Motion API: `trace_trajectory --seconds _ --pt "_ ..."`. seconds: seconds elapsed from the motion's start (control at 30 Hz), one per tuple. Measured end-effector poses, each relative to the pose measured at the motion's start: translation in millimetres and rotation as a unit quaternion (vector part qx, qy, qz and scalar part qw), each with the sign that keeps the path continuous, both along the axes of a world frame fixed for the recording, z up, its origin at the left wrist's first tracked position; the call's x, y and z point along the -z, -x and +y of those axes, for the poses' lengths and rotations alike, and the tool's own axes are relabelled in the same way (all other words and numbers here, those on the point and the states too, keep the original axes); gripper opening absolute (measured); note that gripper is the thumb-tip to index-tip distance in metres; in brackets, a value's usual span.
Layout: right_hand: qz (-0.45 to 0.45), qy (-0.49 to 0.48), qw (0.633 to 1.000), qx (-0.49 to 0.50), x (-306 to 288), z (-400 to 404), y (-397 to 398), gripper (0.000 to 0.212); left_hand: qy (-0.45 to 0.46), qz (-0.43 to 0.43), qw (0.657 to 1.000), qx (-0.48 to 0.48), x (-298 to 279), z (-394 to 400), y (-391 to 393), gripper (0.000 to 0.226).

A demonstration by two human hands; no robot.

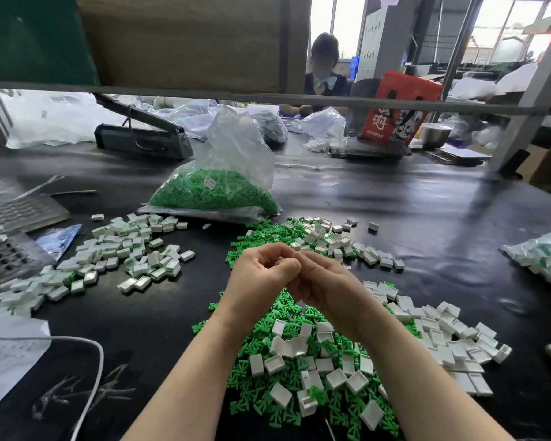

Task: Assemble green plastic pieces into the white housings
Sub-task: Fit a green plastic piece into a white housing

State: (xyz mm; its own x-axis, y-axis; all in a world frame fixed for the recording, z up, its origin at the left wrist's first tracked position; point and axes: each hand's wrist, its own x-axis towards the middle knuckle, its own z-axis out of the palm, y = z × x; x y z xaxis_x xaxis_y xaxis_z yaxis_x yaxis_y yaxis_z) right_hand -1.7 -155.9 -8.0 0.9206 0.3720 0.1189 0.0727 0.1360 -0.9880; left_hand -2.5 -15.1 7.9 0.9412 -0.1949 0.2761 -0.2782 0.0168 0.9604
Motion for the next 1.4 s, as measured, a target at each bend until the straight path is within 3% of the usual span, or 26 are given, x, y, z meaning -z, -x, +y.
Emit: trace_trajectory --seconds 0.53,0.77,1.0,1.13,1.4 --pt "0.034 -0.106 0.993 -0.041 -0.3 7.0 2.0 0.025 0.035 -0.009 0.999 0.003 -4.0 -3.8 5.3 0.017" --pt "0.051 -0.121 0.991 -0.033 -1.6 7.5 2.8 0.022 0.031 -0.006 0.999 -0.008 -3.2 -2.6 2.1 0.031" --pt "0.06 -0.108 0.992 -0.021 -1.2 7.0 2.8 0.022 0.021 -0.001 1.0 -0.004 -4.0 -2.6 3.1 0.027" --pt "0.053 -0.098 0.994 -0.012 -1.0 10.5 2.3 0.033 0.039 0.008 0.999 -0.004 -4.2 -2.0 3.2 0.023" --pt "0.021 0.054 0.997 0.05 -4.4 10.3 2.3 0.049 0.02 0.083 0.995 -0.047 1.7 3.2 -2.9 0.022"
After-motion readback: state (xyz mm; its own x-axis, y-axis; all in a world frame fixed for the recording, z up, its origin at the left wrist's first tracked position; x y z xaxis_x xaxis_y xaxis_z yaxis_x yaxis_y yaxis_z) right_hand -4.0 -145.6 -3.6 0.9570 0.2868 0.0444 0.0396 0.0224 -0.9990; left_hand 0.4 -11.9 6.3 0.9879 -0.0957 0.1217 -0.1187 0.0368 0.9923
